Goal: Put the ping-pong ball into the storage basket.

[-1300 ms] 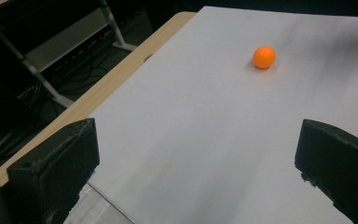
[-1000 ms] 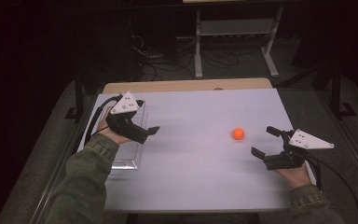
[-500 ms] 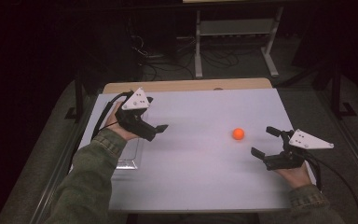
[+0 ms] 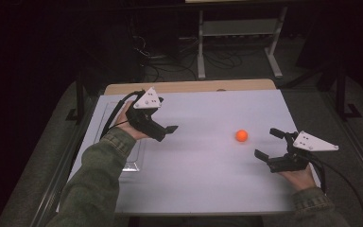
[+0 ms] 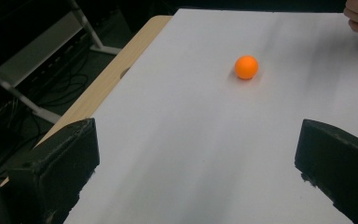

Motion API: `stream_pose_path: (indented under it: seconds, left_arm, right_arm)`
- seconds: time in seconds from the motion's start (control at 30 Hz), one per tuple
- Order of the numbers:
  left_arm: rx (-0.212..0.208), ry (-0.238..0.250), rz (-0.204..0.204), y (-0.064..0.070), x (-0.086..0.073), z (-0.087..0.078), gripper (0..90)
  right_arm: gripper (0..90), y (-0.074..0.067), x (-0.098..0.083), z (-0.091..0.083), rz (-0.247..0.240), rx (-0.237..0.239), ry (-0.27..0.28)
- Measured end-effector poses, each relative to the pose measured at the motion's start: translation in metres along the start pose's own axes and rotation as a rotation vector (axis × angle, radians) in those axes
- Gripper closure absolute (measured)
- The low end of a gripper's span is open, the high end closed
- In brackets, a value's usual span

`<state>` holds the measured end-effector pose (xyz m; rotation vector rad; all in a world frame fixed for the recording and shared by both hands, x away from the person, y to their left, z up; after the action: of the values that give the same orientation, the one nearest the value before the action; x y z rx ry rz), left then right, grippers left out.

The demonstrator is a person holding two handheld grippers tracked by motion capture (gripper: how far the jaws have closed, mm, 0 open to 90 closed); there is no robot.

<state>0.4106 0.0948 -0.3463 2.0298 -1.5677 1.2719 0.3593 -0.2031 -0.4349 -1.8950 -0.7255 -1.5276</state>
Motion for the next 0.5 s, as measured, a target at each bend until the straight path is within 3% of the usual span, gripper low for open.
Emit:
stream_pose_path:
  seconds: [0.5]
  left_arm:
    - [-0.030, -0.010, 0.016, 0.004, 0.007, 0.014, 0.0]
  right_arm:
    - [0.0, -0.001, 0.000, 0.000, 0.001, 0.004, 0.000]
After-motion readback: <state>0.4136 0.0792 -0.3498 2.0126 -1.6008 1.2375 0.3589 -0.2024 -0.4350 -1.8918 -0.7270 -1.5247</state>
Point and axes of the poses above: each handheld gripper's, and its own axes: z roughly forward along the jaws, x roughly out of its top, y roughly to its right, the point moved 10 cm from there along z, roughly forward along the jaws, and after that the axes turned 4 degrees about z, right-handed, at the moved point
